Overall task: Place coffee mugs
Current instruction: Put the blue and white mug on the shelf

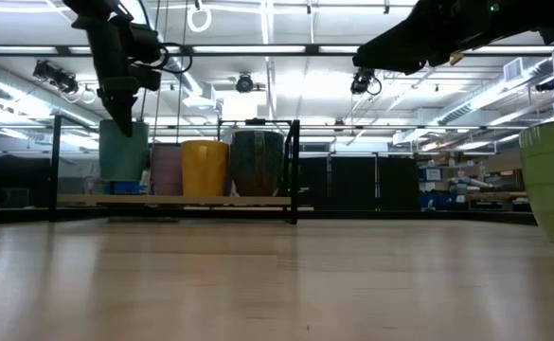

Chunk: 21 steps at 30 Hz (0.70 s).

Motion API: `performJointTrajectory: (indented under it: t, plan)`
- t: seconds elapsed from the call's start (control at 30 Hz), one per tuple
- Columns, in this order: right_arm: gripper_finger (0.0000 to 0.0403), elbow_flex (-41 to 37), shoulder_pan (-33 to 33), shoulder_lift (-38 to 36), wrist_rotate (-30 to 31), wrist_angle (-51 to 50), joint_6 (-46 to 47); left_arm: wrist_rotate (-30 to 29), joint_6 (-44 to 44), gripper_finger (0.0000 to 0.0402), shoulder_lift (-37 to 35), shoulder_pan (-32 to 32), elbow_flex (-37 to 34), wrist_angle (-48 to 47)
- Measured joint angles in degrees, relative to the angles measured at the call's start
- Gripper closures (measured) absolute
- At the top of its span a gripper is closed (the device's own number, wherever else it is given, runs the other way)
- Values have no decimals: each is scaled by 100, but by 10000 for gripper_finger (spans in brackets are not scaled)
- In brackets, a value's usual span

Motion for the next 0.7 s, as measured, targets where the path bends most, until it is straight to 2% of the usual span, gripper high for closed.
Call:
performJointTrajectory:
  t: [0.27, 0.7]
  plan:
    - [215, 0, 0, 0, -1, 31, 0, 247, 11, 369, 7, 11, 0, 259]
    - [215, 0, 99, 0, -1, 109, -46, 256, 65, 369, 354, 212, 0, 270]
